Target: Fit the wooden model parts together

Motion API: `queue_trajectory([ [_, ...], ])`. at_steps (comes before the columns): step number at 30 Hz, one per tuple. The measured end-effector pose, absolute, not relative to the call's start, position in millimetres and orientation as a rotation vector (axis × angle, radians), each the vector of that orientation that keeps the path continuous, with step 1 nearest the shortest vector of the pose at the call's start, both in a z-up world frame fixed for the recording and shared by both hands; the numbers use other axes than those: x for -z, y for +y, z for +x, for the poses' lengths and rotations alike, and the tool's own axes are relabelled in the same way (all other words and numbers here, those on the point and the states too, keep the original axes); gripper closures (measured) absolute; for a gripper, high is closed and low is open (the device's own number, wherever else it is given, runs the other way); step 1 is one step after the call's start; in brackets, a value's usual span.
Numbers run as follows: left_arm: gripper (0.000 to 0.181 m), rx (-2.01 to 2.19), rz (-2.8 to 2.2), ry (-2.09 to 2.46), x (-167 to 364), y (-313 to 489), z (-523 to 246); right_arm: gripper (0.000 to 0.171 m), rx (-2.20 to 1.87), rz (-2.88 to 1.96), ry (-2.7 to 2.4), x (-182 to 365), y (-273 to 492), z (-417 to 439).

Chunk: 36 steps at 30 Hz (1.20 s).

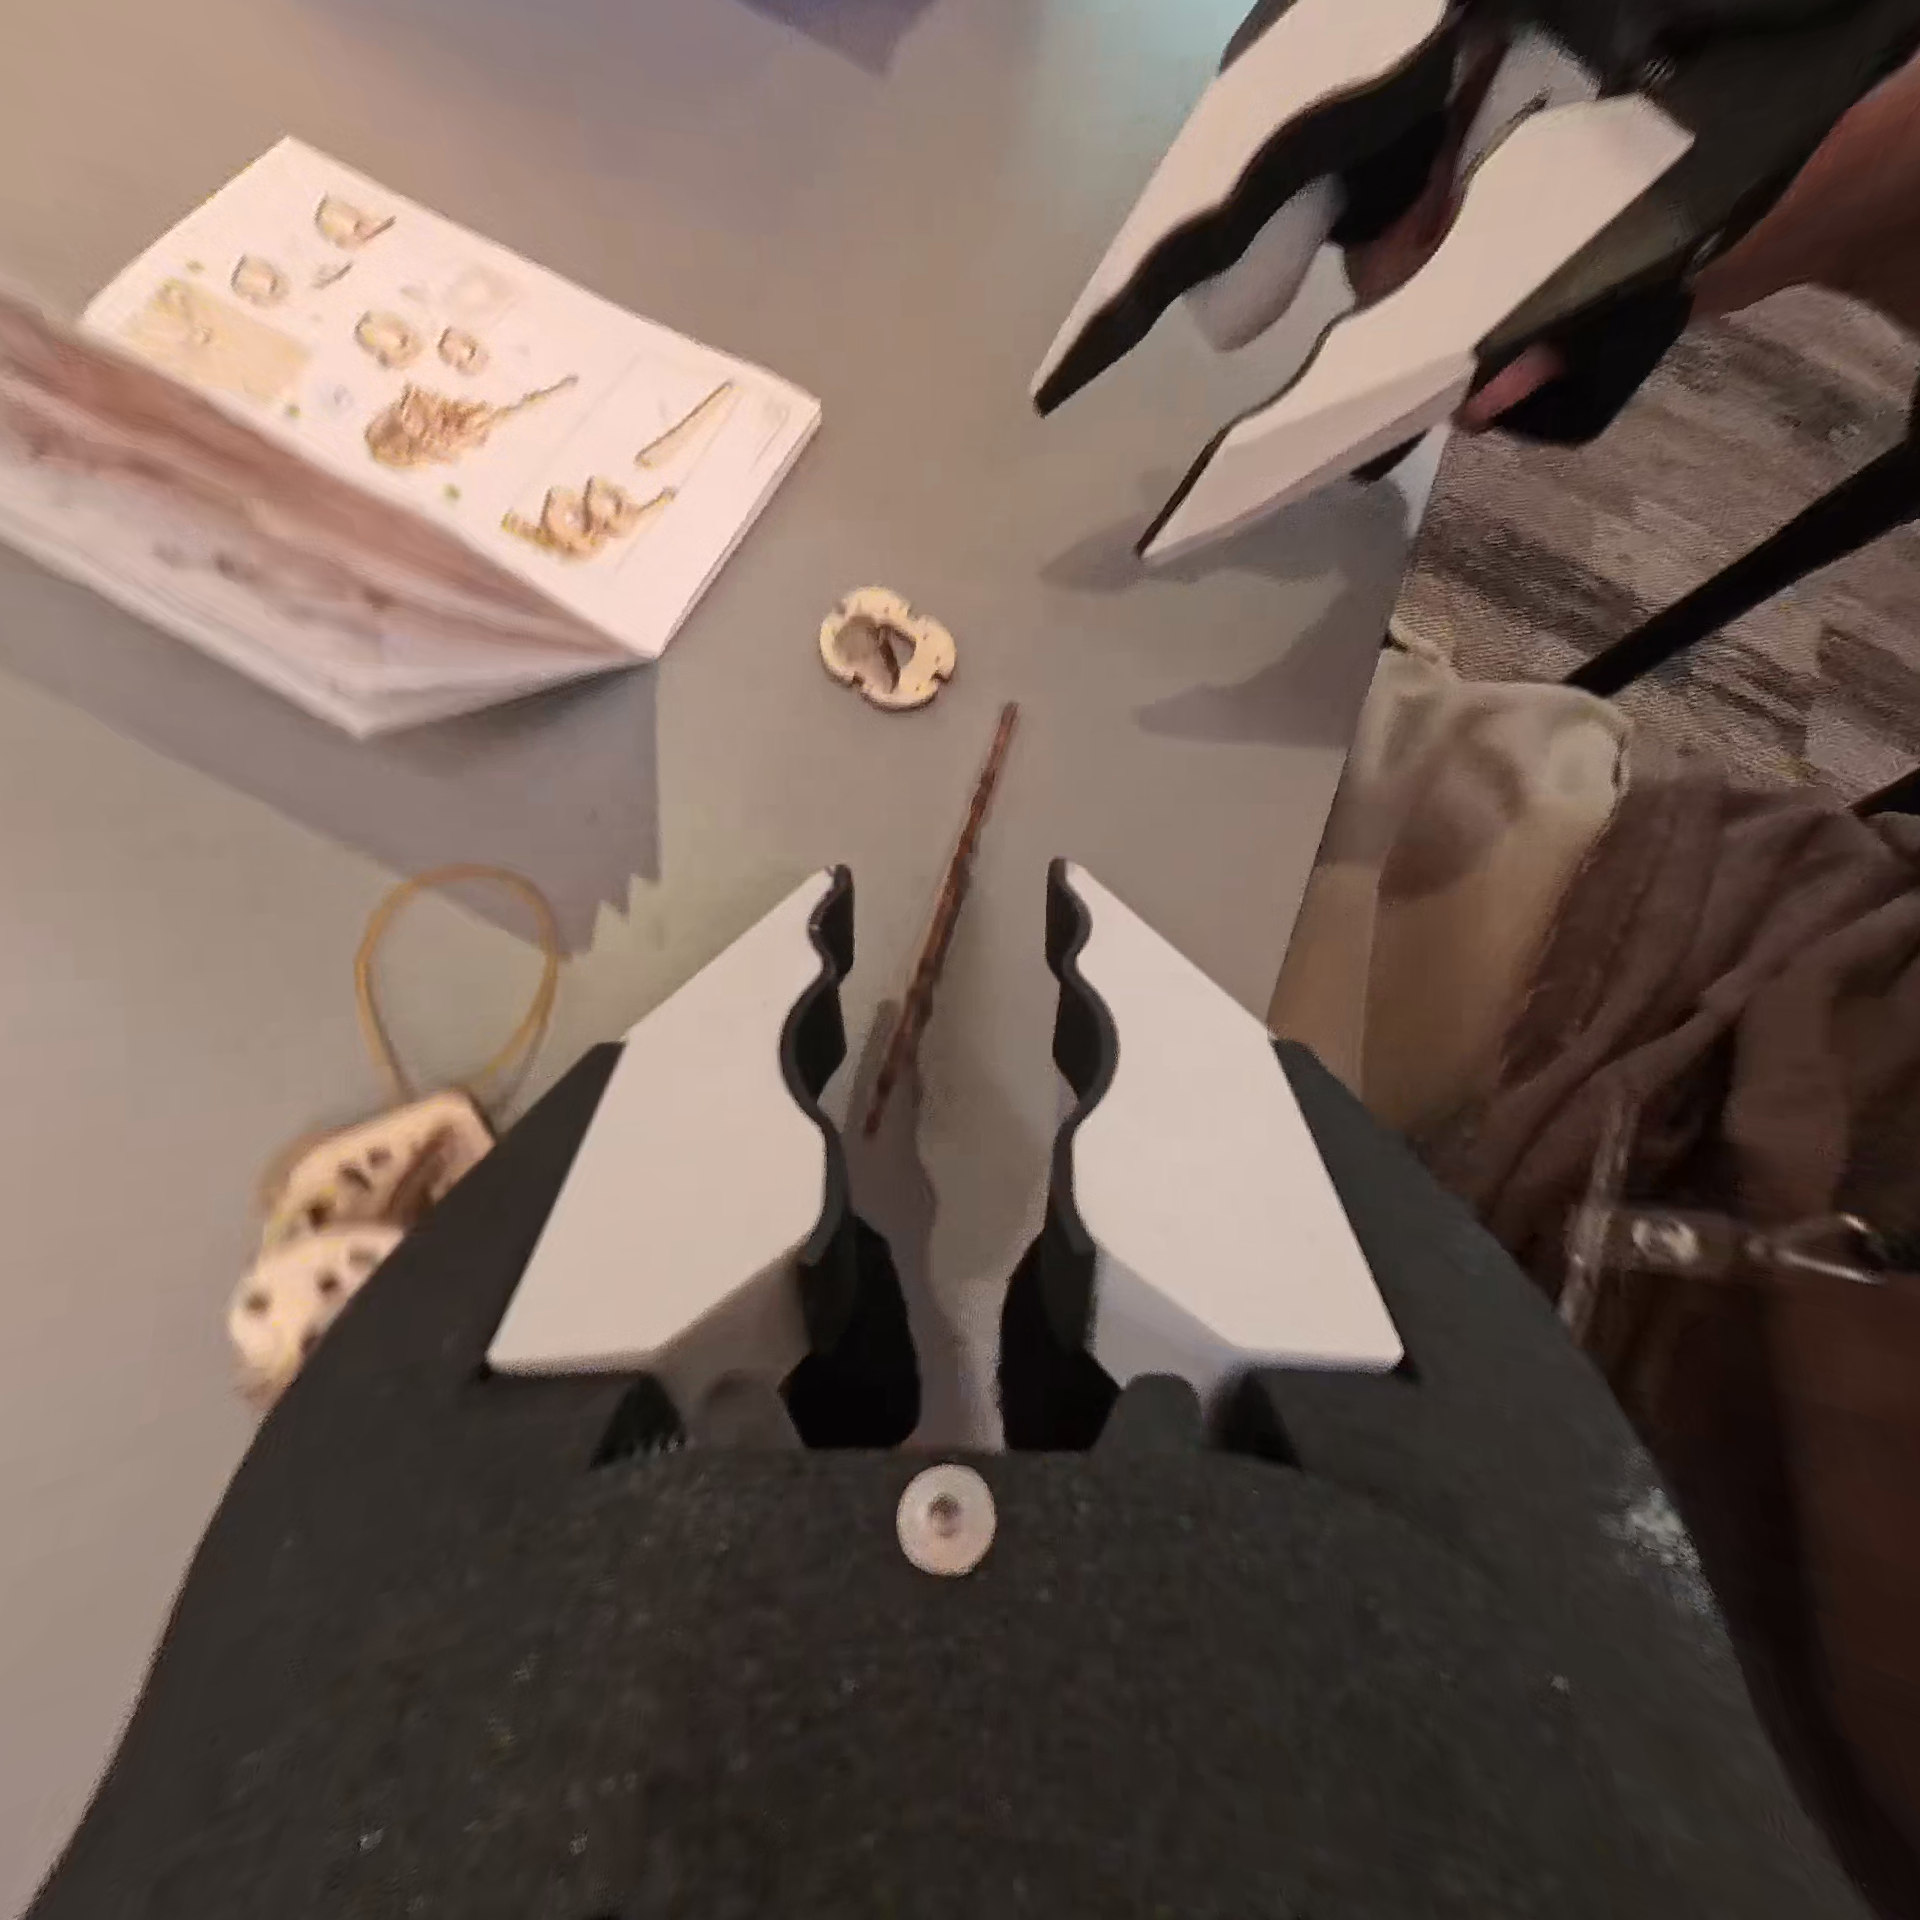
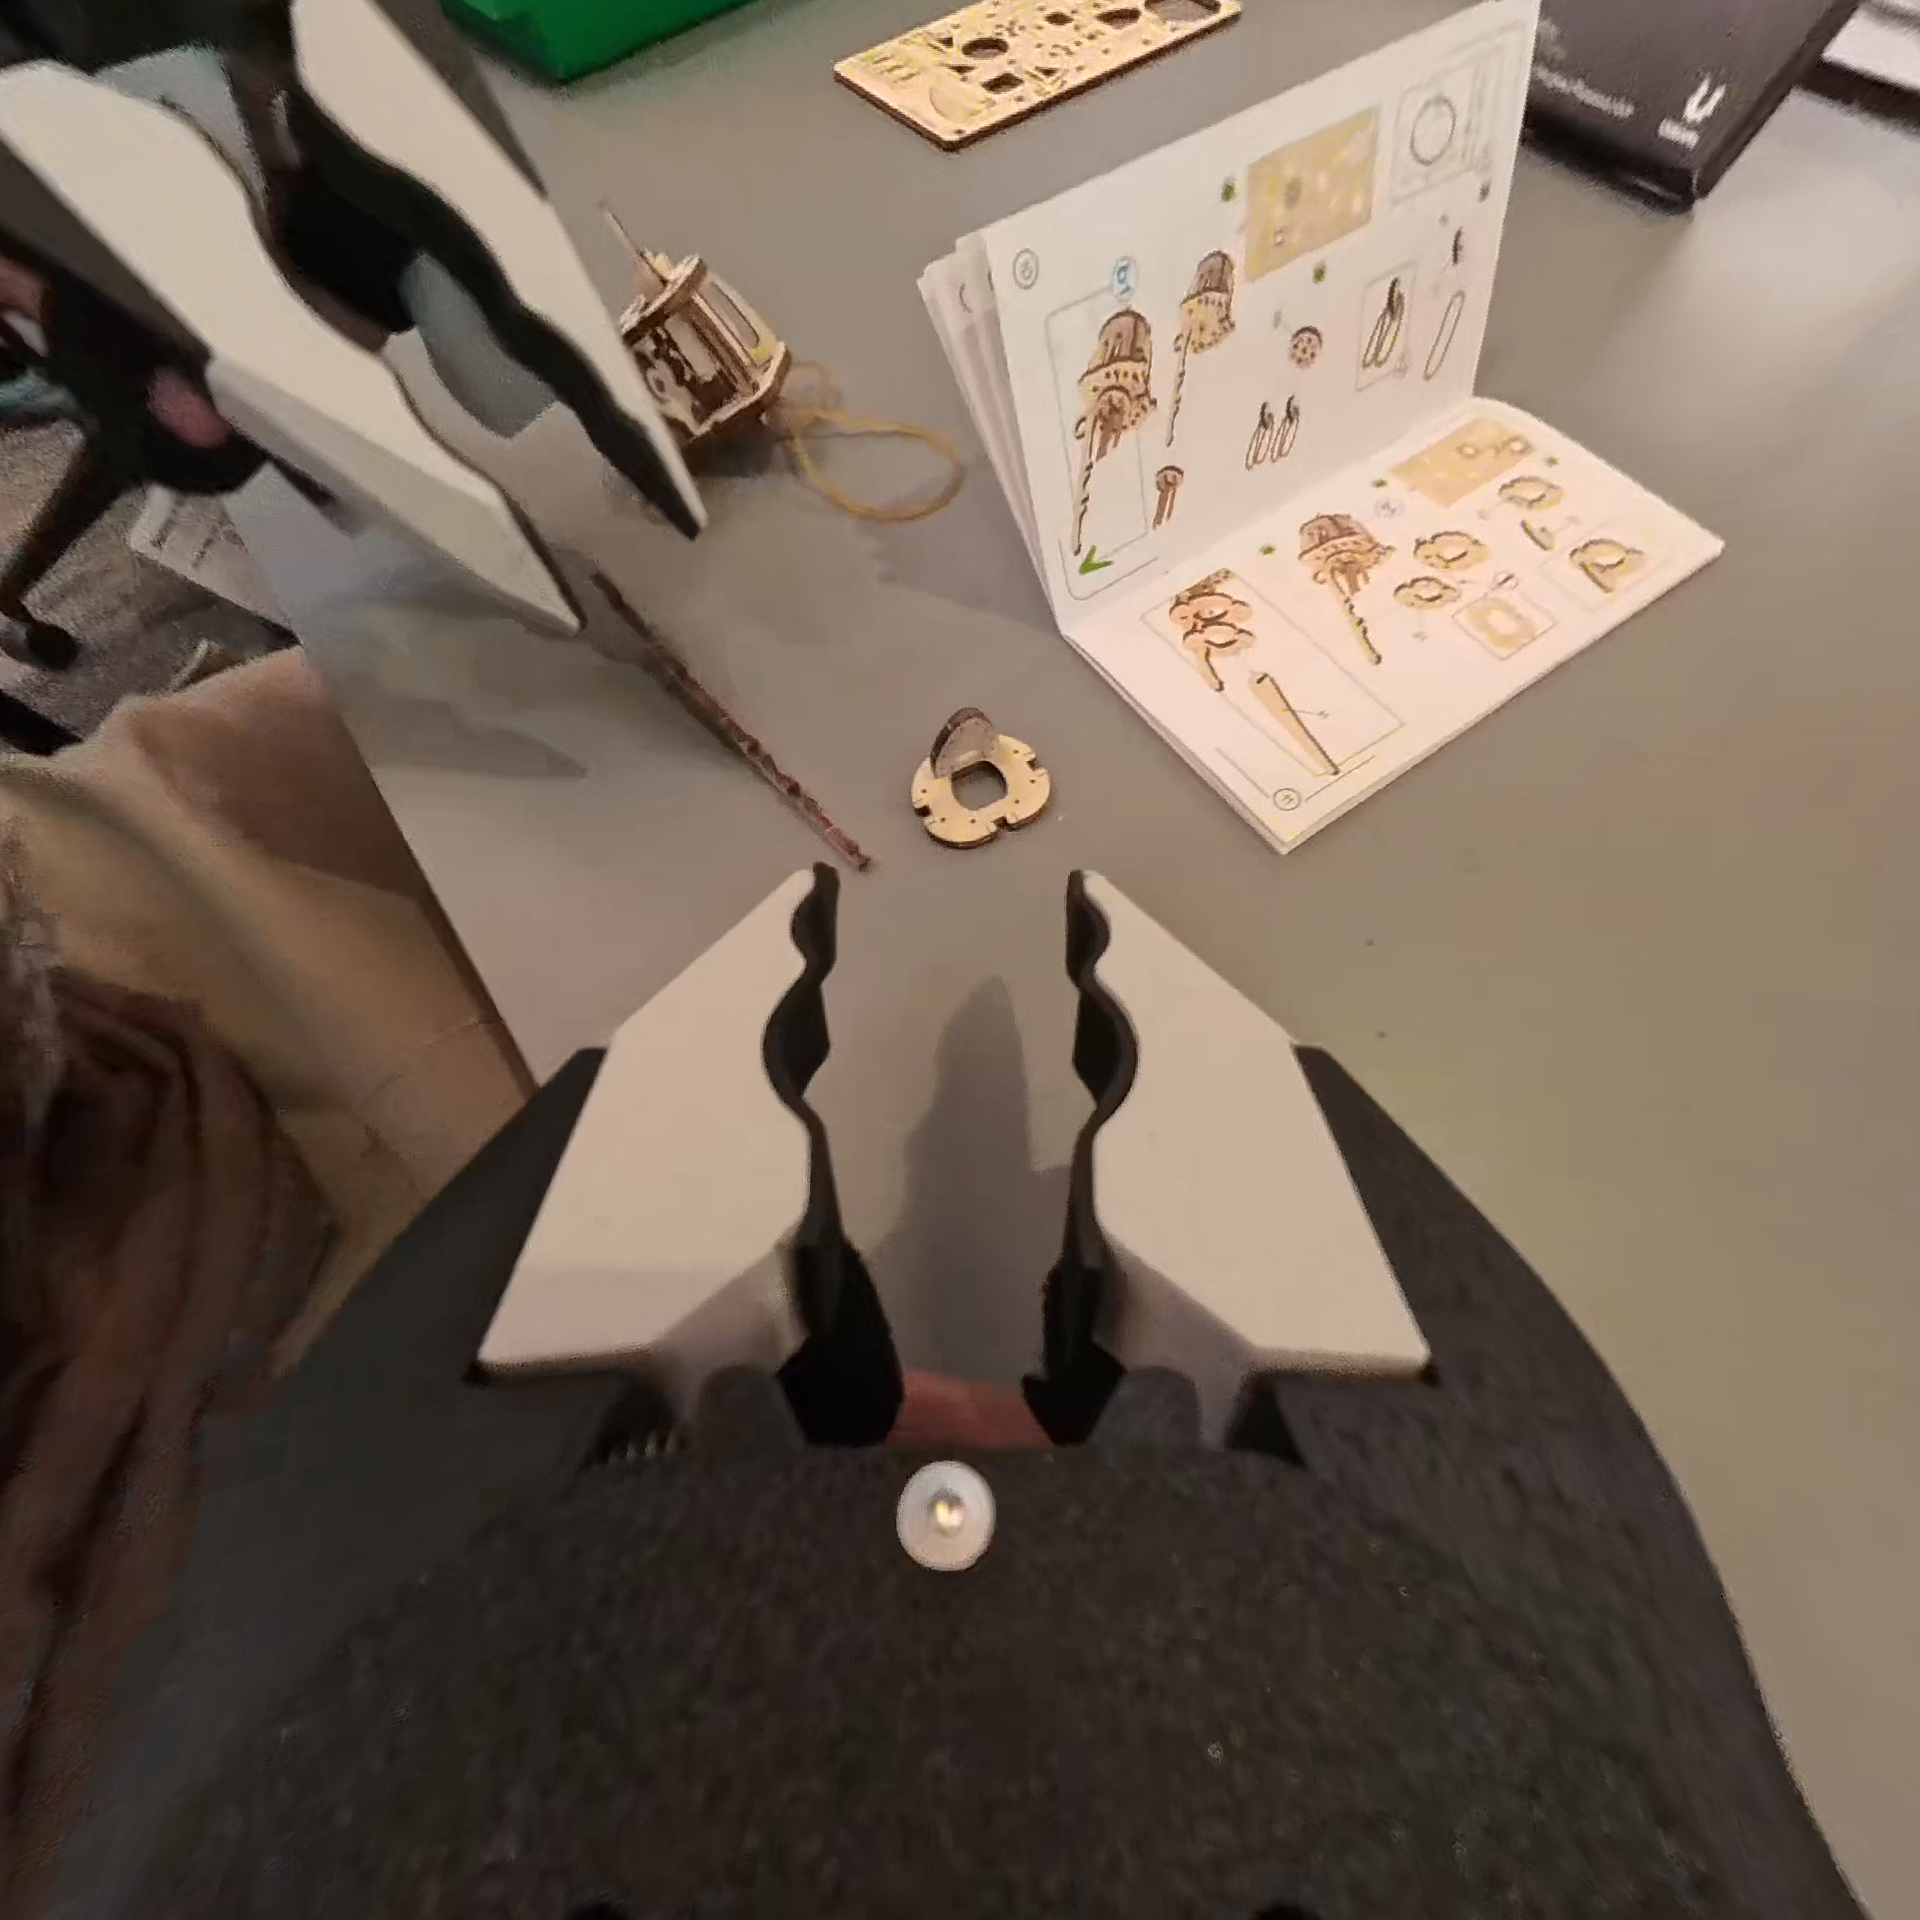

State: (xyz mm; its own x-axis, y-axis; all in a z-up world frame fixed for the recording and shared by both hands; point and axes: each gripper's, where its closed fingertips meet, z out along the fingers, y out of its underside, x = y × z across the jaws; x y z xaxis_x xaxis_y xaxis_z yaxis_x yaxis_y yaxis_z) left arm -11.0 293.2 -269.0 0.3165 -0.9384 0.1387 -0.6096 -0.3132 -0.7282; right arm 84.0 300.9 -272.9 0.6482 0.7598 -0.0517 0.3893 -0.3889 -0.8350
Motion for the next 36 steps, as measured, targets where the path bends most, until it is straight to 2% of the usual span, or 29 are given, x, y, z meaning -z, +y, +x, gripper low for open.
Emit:
queue_trajectory([
  [8,0.143,0.615,-1.893,1.744,276.0,323.4,56.0,0.129,-0.698,-2.111,-0.878,276.0,297.1,89.5],
  [17,0.144,0.452,-1.837,2.079,311.4,329.2,56.7,0.13,-0.673,-2.084,-0.832,263.9,283.1,112.5],
  [22,0.148,0.45,-1.828,2.045,314.0,332.7,57.6,0.129,-0.679,-2.076,-0.799,263.5,287.9,117.0],
  [27,0.147,0.523,-1.614,1.889,277.7,326.6,72.4,0.129,-0.896,-2.071,-0.551,247.7,303.6,117.4],
  [30,0.148,0.539,-1.436,1.803,245.9,310.6,82.0,0.137,-1.221,-2.001,-0.36,225.1,307.2,104.5],
  [34,0.148,0.459,-1.311,1.755,227.1,298.3,86.5,0.146,-1.313,-2.037,-0.335,230.4,304.4,86.5],
  [36,0.148,0.417,-1.293,1.748,225.8,295.5,86.8,0.156,-1.353,-2.017,-0.329,226.2,302.0,79.8],
])
